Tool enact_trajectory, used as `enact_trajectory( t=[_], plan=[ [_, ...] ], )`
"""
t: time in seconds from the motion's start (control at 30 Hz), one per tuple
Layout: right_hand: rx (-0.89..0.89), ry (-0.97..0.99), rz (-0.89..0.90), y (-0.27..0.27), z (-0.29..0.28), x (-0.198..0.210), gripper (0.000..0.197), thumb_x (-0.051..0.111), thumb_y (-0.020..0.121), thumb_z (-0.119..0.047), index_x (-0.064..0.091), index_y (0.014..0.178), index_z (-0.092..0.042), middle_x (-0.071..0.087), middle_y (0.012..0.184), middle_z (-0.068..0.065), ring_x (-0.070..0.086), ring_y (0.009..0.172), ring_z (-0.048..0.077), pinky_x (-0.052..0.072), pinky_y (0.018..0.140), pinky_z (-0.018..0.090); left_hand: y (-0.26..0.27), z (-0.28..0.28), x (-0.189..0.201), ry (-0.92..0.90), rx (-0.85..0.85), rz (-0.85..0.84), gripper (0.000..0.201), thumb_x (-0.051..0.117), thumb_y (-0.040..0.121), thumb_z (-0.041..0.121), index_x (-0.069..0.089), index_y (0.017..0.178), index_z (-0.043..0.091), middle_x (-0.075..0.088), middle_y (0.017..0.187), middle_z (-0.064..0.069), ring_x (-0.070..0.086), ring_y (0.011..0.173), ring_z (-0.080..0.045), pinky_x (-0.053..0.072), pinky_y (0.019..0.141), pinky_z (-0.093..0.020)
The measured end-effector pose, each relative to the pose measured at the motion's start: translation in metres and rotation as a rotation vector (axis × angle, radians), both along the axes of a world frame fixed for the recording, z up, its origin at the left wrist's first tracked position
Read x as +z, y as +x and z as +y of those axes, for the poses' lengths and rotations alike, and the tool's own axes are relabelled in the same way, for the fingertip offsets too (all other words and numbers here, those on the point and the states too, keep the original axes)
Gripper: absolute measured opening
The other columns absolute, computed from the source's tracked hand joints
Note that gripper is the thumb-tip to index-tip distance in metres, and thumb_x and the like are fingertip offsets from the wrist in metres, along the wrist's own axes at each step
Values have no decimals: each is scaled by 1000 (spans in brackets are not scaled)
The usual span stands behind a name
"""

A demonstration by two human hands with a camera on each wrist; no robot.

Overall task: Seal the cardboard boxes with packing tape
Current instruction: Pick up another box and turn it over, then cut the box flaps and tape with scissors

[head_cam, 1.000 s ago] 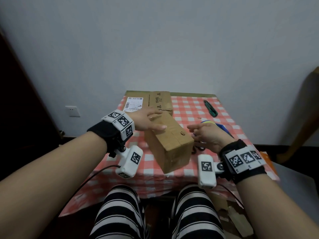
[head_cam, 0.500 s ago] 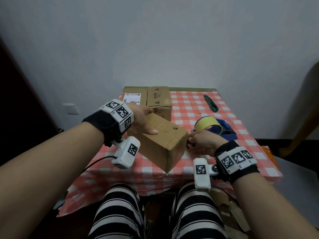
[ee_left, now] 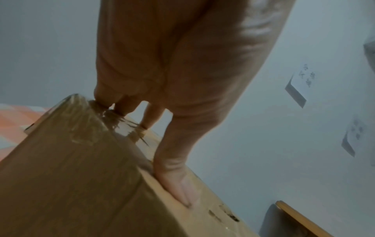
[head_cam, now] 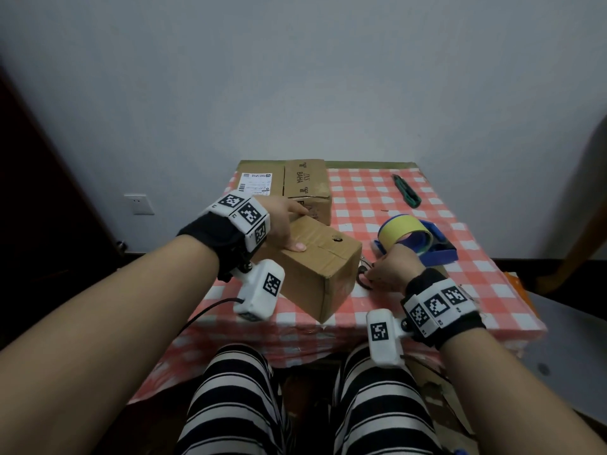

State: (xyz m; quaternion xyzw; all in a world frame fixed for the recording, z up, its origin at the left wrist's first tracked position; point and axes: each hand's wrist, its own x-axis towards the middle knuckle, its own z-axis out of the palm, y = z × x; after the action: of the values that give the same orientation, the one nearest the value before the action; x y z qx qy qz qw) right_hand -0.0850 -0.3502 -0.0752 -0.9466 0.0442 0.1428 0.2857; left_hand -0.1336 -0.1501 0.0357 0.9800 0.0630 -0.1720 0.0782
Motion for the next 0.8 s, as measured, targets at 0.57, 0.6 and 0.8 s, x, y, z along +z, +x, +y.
enact_trajectory(
  t=[0.57, 0.6, 0.8],
  plan=[
    [-22, -192, -116, -8, -2, -8, 38, 77, 80, -27, 47, 69, -7, 48, 65, 5, 53, 74, 25, 40, 57, 29, -1, 14, -16, -499, 133, 60, 69, 76, 81, 20, 45, 133, 53, 39, 142, -7, 46, 121, -32, 44, 103, -47],
    [-26, -182, -102, -9, -3, -8, 41, 78, 79, -27, 45, 67, -8, 47, 65, 5, 53, 74, 25, 40, 54, 28, -1, 14, -17, -506, 133, 63, 69, 76, 80, 19, 46, 133, 53, 39, 142, -8, 46, 122, -33, 44, 103, -48],
    [-26, -86, -95, -11, -12, -5, 39, 81, 75, -33, 52, 74, -7, 61, 77, 9, 58, 74, 24, 35, 46, 27, 2, 16, -19, -544, 133, 54, 68, 73, 83, 15, 45, 136, 48, 37, 142, -8, 47, 121, -33, 46, 100, -48]
  ],
)
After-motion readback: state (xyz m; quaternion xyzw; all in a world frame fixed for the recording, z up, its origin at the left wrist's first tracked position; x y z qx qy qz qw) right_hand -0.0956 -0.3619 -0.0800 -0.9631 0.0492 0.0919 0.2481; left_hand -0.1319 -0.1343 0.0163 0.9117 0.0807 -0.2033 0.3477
